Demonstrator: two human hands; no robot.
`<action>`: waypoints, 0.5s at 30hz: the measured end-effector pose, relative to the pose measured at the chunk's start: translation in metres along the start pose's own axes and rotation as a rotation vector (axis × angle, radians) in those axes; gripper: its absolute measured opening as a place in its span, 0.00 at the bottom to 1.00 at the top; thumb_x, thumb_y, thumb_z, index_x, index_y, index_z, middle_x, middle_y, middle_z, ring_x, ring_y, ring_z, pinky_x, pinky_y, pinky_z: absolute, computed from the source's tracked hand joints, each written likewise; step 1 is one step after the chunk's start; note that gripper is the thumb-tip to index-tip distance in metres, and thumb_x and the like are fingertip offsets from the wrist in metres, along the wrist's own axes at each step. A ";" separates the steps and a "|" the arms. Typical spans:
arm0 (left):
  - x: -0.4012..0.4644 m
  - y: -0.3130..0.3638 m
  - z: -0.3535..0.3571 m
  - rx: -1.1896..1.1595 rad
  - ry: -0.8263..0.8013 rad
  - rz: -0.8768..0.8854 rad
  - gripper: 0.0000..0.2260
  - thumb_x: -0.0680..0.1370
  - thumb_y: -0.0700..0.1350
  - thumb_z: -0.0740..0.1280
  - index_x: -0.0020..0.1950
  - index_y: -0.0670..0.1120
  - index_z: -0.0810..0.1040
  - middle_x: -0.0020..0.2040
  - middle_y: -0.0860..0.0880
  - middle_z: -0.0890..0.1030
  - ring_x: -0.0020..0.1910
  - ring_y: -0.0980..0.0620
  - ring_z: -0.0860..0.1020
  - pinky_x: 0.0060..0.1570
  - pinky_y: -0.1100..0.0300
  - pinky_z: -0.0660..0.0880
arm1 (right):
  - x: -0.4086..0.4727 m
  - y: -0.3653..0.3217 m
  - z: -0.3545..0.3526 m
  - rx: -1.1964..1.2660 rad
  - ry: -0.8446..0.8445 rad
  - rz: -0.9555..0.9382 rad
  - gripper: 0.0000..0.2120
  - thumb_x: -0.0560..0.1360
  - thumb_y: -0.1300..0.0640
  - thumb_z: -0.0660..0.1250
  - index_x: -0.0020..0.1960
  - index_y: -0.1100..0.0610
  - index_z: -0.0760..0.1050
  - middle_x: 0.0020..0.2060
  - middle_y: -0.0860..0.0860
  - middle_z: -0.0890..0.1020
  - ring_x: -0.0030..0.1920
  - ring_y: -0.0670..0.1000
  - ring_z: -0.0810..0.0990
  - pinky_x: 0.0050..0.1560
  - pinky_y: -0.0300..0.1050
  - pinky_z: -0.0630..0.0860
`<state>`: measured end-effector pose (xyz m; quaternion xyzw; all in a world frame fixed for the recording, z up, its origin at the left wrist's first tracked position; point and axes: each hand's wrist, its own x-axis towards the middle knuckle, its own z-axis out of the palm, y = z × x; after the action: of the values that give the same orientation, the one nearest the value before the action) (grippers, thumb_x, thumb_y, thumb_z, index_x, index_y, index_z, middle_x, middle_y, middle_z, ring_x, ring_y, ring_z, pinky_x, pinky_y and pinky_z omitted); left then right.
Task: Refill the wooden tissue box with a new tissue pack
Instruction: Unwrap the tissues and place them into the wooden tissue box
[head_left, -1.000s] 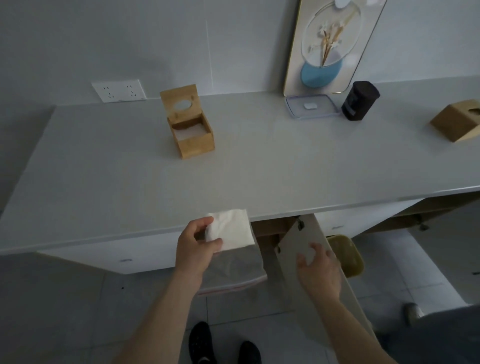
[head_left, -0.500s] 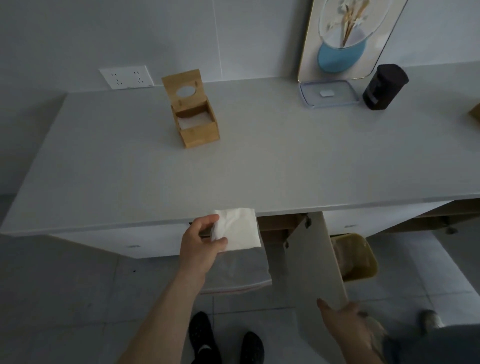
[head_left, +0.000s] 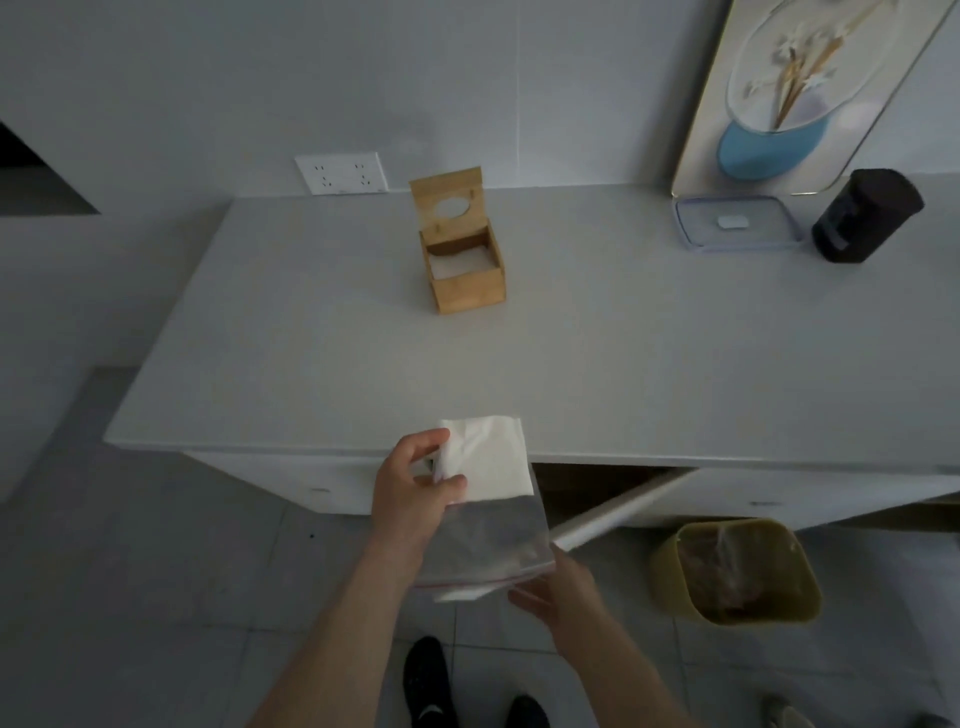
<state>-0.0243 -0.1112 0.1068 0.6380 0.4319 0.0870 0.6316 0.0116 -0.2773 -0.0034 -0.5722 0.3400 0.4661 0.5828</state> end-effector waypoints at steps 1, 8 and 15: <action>0.002 0.001 -0.005 -0.007 0.010 -0.004 0.24 0.71 0.29 0.72 0.61 0.49 0.80 0.57 0.58 0.78 0.50 0.51 0.83 0.50 0.48 0.85 | -0.004 -0.010 0.009 0.003 -0.013 -0.027 0.11 0.79 0.57 0.67 0.59 0.60 0.78 0.56 0.61 0.82 0.54 0.61 0.84 0.42 0.50 0.84; 0.010 0.015 -0.021 -0.066 0.070 0.008 0.23 0.70 0.29 0.73 0.61 0.50 0.80 0.60 0.56 0.79 0.50 0.50 0.83 0.54 0.43 0.83 | -0.047 -0.071 0.044 -0.178 -0.001 -0.259 0.15 0.81 0.50 0.62 0.55 0.59 0.83 0.44 0.56 0.87 0.43 0.55 0.84 0.38 0.45 0.76; 0.011 0.045 -0.024 -0.156 0.153 0.077 0.24 0.71 0.30 0.73 0.62 0.50 0.79 0.63 0.53 0.77 0.49 0.56 0.80 0.48 0.51 0.85 | -0.100 -0.115 0.067 -0.270 -0.265 -0.370 0.31 0.77 0.31 0.58 0.57 0.56 0.82 0.46 0.56 0.89 0.49 0.58 0.88 0.56 0.56 0.83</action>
<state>-0.0139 -0.0788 0.1463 0.5947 0.4458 0.1930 0.6406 0.0763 -0.2165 0.1380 -0.6313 0.0849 0.4635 0.6160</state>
